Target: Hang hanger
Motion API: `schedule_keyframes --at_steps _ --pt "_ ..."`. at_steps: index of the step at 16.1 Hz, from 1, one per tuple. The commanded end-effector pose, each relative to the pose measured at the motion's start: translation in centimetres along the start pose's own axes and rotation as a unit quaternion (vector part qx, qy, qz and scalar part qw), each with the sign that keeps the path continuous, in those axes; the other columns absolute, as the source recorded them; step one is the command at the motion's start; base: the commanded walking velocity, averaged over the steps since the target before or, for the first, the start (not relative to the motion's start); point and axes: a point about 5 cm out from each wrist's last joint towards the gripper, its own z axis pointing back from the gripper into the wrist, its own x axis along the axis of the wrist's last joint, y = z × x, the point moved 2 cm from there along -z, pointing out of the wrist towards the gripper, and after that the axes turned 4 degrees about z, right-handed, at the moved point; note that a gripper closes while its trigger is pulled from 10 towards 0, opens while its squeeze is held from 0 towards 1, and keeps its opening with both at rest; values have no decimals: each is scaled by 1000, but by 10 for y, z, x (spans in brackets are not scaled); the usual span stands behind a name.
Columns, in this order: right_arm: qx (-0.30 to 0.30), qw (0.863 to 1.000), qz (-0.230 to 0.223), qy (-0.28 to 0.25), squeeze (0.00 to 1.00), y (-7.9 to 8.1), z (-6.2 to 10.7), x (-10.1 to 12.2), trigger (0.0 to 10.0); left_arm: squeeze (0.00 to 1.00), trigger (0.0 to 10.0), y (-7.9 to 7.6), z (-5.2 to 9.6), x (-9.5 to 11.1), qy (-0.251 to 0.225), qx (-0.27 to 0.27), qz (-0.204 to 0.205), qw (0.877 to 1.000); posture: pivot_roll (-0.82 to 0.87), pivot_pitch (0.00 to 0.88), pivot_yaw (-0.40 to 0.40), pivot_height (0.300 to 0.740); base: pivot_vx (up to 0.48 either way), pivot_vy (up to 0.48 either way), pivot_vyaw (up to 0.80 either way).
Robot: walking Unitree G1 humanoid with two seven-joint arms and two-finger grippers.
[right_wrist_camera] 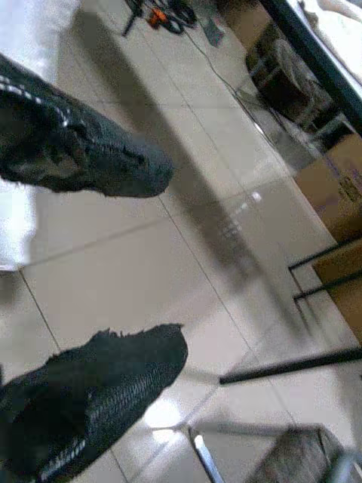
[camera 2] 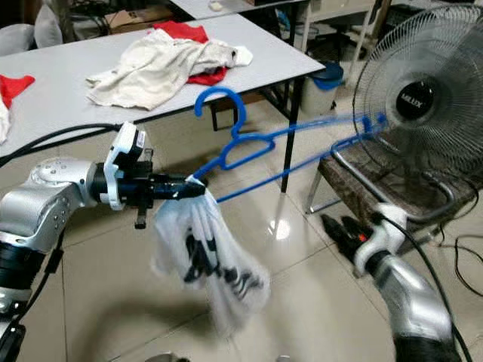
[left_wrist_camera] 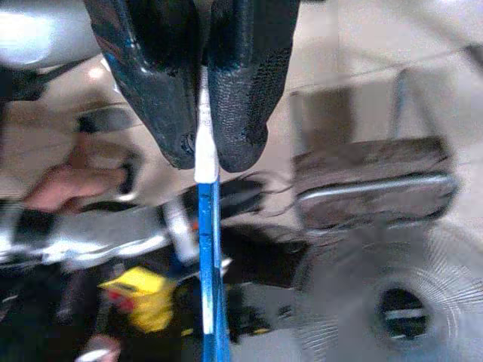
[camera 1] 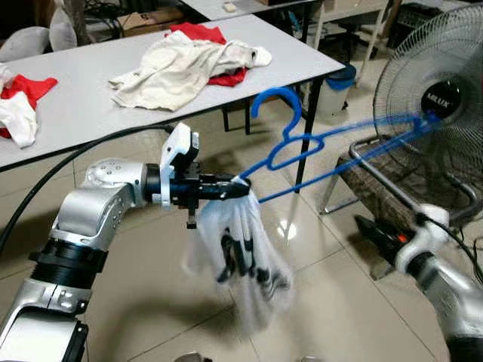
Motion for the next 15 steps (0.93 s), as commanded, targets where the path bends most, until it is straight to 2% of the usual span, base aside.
schedule_keyframes --at_steps 1,4,6,7,8,10,11,12,15 --pt "17 1000 8 7 1000 6 -11 1 10000 0 0 -11 -9 17 -15 -43 -18 999 -16 93 65 740 0 0 0" --pt "54 998 -1 12 1000 19 -30 4 10000 0 0 -23 -18 26 -19 -75 -22 997 13 135 52 740 0 0 0" --pt "140 990 -1 15 1000 46 -45 7 10000 0 0 -34 -22 30 -17 -96 -20 995 46 184 35 740 0 0 0" --pt "160 987 3 18 1000 52 -48 7 10000 0 0 -36 -23 31 -17 -101 -19 995 50 187 33 740 0 0 0" --pt "226 974 9 22 1000 71 -52 8 10000 0 0 -43 -24 34 -15 -112 -19 993 54 188 30 740 0 0 0" --pt "285 958 4 20 1000 85 -50 12 10000 0 0 -47 -26 35 -13 -122 -23 992 58 184 25 740 0 0 0" --pt "325 946 4 16 0 96 -49 13 10000 0 0 -52 -29 38 -16 -133 -25 991 56 175 25 740 0 0 0" --pt "333 943 1 15 0 99 -50 13 10000 0 0 -53 -30 39 -18 -136 -26 990 55 171 25 740 0 0 0" --pt "406 913 -41 4 0 123 -46 17 10000 0 0 -57 -37 41 -20 -145 -29 989 55 152 25 740 0 0 0"
